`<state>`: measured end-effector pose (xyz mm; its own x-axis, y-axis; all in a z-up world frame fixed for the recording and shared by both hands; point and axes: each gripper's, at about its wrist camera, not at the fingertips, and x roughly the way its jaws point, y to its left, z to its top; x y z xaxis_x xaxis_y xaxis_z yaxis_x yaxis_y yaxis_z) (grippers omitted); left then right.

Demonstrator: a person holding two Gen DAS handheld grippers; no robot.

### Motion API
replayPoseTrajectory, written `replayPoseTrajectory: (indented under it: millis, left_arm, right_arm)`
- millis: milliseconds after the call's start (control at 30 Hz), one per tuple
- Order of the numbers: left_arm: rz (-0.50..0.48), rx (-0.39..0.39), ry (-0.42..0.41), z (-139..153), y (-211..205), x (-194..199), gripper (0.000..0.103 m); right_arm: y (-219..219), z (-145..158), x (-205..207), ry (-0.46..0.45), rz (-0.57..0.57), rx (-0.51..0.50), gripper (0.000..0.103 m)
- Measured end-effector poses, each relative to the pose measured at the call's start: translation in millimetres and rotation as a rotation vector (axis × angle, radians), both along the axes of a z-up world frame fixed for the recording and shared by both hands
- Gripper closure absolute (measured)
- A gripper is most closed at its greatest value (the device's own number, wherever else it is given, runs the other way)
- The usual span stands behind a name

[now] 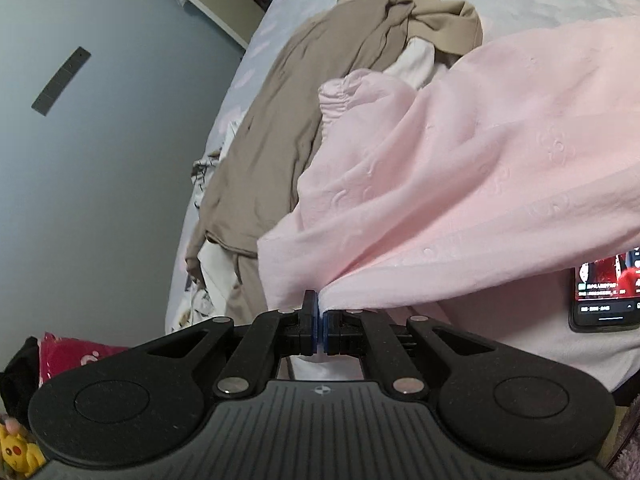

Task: Fold clothes

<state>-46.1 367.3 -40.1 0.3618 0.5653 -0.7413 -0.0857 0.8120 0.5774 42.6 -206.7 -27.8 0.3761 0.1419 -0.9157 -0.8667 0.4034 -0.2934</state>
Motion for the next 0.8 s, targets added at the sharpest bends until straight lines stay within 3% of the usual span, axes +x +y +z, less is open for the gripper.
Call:
replayPoseTrajectory:
  millis: [100,167,300,400,567,700,733,800]
  left_arm:
    - [-0.008,0.015,0.013,-3,-2,1,0.102]
    - [-0.004,0.012,0.016,-3,-1,0,0.102]
    - [0.004,0.002,0.025,-7,3,0,0.102]
    - [0.013,-0.005,0.03,-9,7,1,0.102]
    - [0.026,-0.01,0.028,-5,9,4,0.102]
    - [0.033,-0.015,0.029,-3,14,7,0.102]
    - [0.036,-0.015,0.031,-3,14,8,0.102]
    - [0.037,-0.011,0.037,-3,13,8,0.102]
  right_arm:
    - [-15,13,6,0.035,-0.071,0.069,0.09]
    - [-28,23,9,0.046,-0.141,0.122,0.074]
    - [-55,32,19,0.027,-0.286,0.187,0.072]
    - [-59,22,7,-0.02,-0.258,0.104,0.071]
    - [-56,-9,-6,-0.012,-0.217,0.007,0.067]
    - [-57,-30,-3,-0.126,-0.23,-0.069,0.067]
    - [-56,-35,0,-0.142,-0.22,-0.075,0.069]
    - [-57,-34,4,-0.135,-0.222,-0.073,0.103]
